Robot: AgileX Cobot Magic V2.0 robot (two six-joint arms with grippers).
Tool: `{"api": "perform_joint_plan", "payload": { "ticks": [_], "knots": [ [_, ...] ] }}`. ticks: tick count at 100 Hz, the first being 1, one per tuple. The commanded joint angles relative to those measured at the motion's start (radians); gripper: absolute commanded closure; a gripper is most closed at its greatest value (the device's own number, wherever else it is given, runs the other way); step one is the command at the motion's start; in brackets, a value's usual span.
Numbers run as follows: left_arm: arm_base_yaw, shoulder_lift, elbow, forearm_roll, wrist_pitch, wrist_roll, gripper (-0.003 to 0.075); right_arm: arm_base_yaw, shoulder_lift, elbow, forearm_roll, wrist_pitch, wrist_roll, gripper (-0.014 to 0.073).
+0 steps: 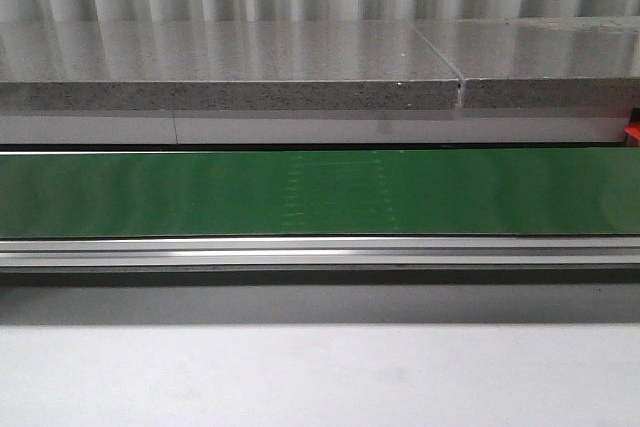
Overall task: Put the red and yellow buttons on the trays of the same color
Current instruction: 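Carry the red button onto the green belt and open the left gripper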
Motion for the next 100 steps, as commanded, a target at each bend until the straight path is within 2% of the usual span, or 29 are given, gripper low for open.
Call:
{"api": "perform_joint_plan", "payload": {
  "ticks": [1, 9, 44, 71, 100],
  "knots": [
    [0.003, -0.049, -0.028, -0.007, 0.028, -0.009, 0.0651, 0.0, -0.009, -0.015, -0.006, -0.084, 0.0, 0.0685],
    [0.003, -0.087, -0.028, -0.007, 0.074, -0.007, 0.0738, 0.0, -0.009, -0.015, -0.006, -0.084, 0.0, 0.0685],
    [-0.015, -0.353, -0.033, -0.012, 0.109, 0.041, 0.0741, 0.0, -0.009, -0.015, -0.006, -0.084, 0.0, 0.0685],
    [-0.19, -0.344, -0.194, -0.013, 0.208, 0.123, 0.0741, 0.0, -0.009, -0.015, -0.006, -0.084, 0.0, 0.0685],
    [-0.355, -0.208, -0.356, -0.013, 0.231, 0.142, 0.0741, 0.0, -0.009, -0.015, -0.006, -0.084, 0.0, 0.0685]
  ]
}}
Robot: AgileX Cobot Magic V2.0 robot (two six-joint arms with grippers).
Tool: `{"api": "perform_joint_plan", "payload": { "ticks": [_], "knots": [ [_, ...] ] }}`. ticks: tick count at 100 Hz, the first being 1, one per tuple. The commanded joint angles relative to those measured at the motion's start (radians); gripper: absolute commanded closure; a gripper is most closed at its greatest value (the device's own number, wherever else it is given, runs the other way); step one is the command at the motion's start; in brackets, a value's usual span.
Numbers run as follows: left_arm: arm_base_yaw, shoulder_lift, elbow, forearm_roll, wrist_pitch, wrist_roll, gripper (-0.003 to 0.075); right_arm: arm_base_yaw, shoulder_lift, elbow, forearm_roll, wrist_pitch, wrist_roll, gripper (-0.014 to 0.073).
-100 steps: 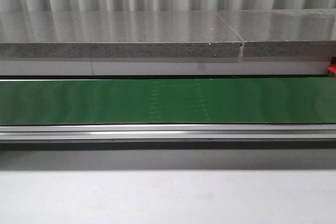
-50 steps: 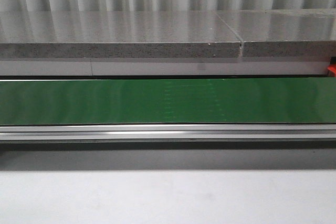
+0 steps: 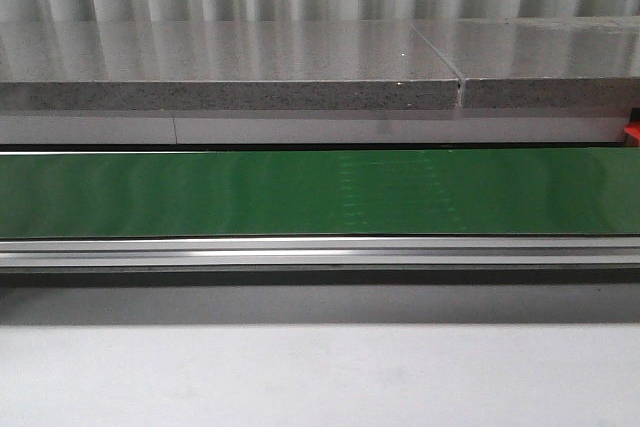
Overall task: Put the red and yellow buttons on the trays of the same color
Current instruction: 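Carry the red button onto the green belt and open the left gripper, then move the left gripper back over a yellow push button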
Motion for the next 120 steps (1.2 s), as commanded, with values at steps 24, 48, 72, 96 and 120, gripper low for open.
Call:
{"api": "perform_joint_plan", "payload": {
  "ticks": [24, 48, 72, 96, 120],
  "knots": [
    [-0.107, 0.164, -0.117, 0.025, 0.018, 0.007, 0.0741, 0.0, -0.009, -0.015, -0.006, -0.084, 0.0, 0.0685],
    [-0.129, 0.267, -0.143, 0.064, 0.096, 0.007, 0.074, 0.0, -0.009, -0.015, -0.006, -0.084, 0.0, 0.0685],
    [-0.129, 0.281, -0.174, 0.057, 0.115, 0.058, 0.0449, 0.0, -0.009, -0.015, -0.006, -0.084, 0.0, 0.0685],
    [-0.129, 0.28, -0.218, 0.056, 0.161, 0.068, 0.0015, 0.0, -0.009, -0.015, -0.006, -0.084, 0.0, 0.0685],
    [-0.127, 0.245, -0.258, 0.054, 0.152, 0.053, 0.0073, 0.0, -0.009, -0.015, -0.006, -0.084, 0.0, 0.0685]
  ]
}}
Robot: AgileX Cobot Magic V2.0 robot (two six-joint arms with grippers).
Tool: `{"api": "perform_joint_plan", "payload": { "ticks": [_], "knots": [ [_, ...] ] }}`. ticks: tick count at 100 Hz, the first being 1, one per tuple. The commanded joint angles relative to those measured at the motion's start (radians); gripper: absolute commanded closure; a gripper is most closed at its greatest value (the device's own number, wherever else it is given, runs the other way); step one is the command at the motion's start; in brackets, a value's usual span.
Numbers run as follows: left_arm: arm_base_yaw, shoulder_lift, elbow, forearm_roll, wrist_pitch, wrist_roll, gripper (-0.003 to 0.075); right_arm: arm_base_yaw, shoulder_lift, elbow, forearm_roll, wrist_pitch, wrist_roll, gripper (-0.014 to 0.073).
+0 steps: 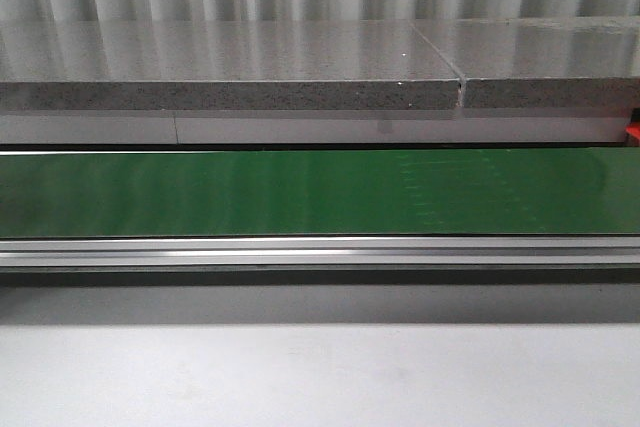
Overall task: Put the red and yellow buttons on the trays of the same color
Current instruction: 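Move the left gripper back over a yellow push button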
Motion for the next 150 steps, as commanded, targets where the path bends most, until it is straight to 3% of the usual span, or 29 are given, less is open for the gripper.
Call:
{"api": "perform_joint_plan", "payload": {
  "ticks": [1, 23, 49, 89, 106, 122, 150],
  "knots": [
    [-0.003, -0.066, -0.038, 0.001, -0.029, -0.017, 0.0073, 0.0, -0.009, -0.015, -0.006, -0.084, 0.0, 0.0685],
    [0.077, -0.126, -0.038, 0.001, -0.03, -0.04, 0.0074, 0.0, -0.009, -0.015, -0.006, -0.084, 0.0, 0.0685],
    [0.257, -0.209, -0.02, 0.005, 0.005, -0.04, 0.0113, 0.0, -0.009, -0.015, -0.006, -0.084, 0.0, 0.0685],
    [0.469, -0.313, 0.238, 0.041, -0.067, -0.123, 0.0136, 0.0, -0.009, -0.015, -0.006, -0.084, 0.0, 0.0685],
    [0.494, -0.319, 0.366, 0.125, -0.119, -0.221, 0.0136, 0.0, -0.009, -0.015, -0.006, -0.084, 0.0, 0.0685],
    [0.494, -0.319, 0.449, 0.124, -0.211, -0.229, 0.0136, 0.0, -0.009, -0.015, -0.006, -0.084, 0.0, 0.0685],
    [0.494, -0.284, 0.469, 0.176, -0.284, -0.284, 0.0136, 0.0, -0.009, -0.015, -0.006, -0.084, 0.0, 0.0685]
  ]
}}
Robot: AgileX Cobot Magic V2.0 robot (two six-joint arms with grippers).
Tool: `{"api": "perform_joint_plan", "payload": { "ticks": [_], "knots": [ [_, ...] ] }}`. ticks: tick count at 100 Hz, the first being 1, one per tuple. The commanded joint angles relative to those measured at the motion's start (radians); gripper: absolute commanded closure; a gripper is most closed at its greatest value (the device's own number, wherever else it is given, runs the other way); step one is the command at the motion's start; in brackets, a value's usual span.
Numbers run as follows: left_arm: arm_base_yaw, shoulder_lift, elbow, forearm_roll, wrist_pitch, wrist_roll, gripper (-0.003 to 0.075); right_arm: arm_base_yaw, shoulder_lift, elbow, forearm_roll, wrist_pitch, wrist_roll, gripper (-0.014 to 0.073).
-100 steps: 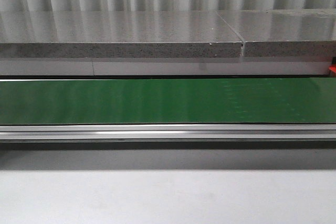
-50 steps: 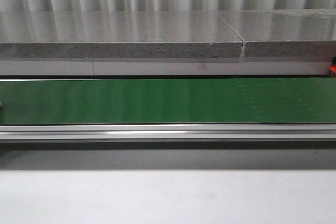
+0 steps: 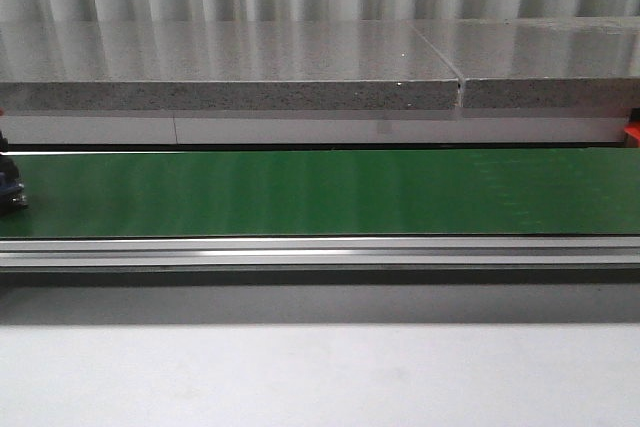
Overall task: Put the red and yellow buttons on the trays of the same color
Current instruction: 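Move the left gripper back over a yellow push button, then grasp the yellow button with the left gripper and set it on the belt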
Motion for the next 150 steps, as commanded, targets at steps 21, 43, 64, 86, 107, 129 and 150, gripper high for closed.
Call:
{"api": "perform_joint_plan", "payload": {
  "ticks": [21, 43, 64, 86, 107, 129, 150],
  "knots": [
    [0.001, 0.071, -0.031, 0.054, -0.094, -0.053, 0.0136, 0.0, -0.009, -0.015, -0.006, -0.084, 0.0, 0.0685],
    [0.001, 0.137, -0.084, 0.063, -0.096, -0.053, 0.0136, 0.0, -0.009, -0.015, -0.006, -0.084, 0.0, 0.0685],
    [0.001, 0.182, -0.099, 0.066, -0.121, -0.053, 0.0136, 0.0, -0.009, -0.015, -0.006, -0.084, 0.0, 0.0685],
    [0.001, 0.228, -0.14, 0.077, -0.125, -0.053, 0.0136, 0.0, -0.009, -0.015, -0.006, -0.084, 0.0, 0.0685],
    [0.001, 0.281, -0.173, 0.09, -0.131, -0.053, 0.0136, 0.0, -0.009, -0.015, -0.006, -0.084, 0.0, 0.0685],
    [0.014, 0.336, -0.177, 0.105, -0.181, -0.058, 0.0136, 0.0, -0.009, -0.015, -0.006, -0.084, 0.0, 0.0685],
    [0.041, 0.37, -0.194, 0.077, -0.186, -0.059, 0.0136, 0.0, -0.009, -0.015, -0.006, -0.084, 0.0, 0.0685]
  ]
}}
